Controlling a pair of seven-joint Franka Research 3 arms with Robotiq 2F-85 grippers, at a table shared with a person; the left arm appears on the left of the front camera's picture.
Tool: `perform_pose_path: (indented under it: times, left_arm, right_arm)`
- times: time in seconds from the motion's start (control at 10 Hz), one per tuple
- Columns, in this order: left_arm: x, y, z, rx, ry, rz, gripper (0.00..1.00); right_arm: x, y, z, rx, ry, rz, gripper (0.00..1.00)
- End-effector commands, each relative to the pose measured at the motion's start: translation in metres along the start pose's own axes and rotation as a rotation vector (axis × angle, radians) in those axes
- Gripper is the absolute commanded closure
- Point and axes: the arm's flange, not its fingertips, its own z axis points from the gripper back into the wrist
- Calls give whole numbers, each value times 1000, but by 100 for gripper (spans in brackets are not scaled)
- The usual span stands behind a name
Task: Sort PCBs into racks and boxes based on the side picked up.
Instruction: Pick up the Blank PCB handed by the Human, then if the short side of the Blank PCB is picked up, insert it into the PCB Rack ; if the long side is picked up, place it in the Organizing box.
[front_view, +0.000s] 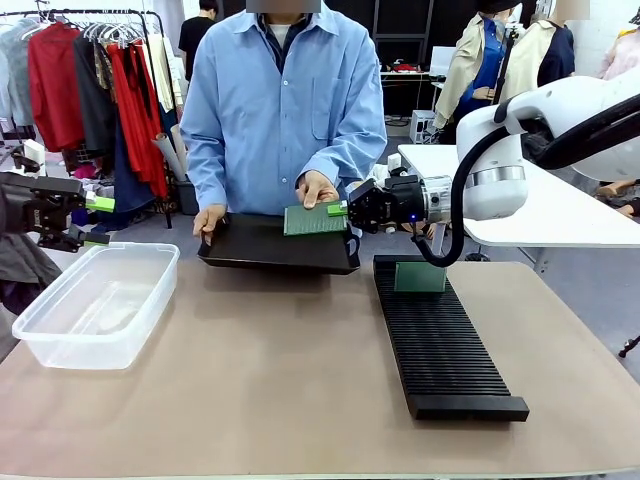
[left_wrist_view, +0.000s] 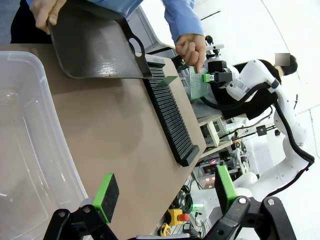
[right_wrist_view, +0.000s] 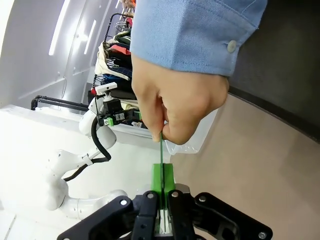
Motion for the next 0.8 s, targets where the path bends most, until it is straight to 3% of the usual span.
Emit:
perform_pose_path:
  times: [0.0,0.7]
  left_arm:
    - [-1,-2,1,-3,-1,-2,0]
    - [-1,-2,1,-3,-1,-2,0]
  right_arm:
    - [-1,-1,-2,6,-15,-10,100]
    - [-1,-1,-2,6,-15,-10,100]
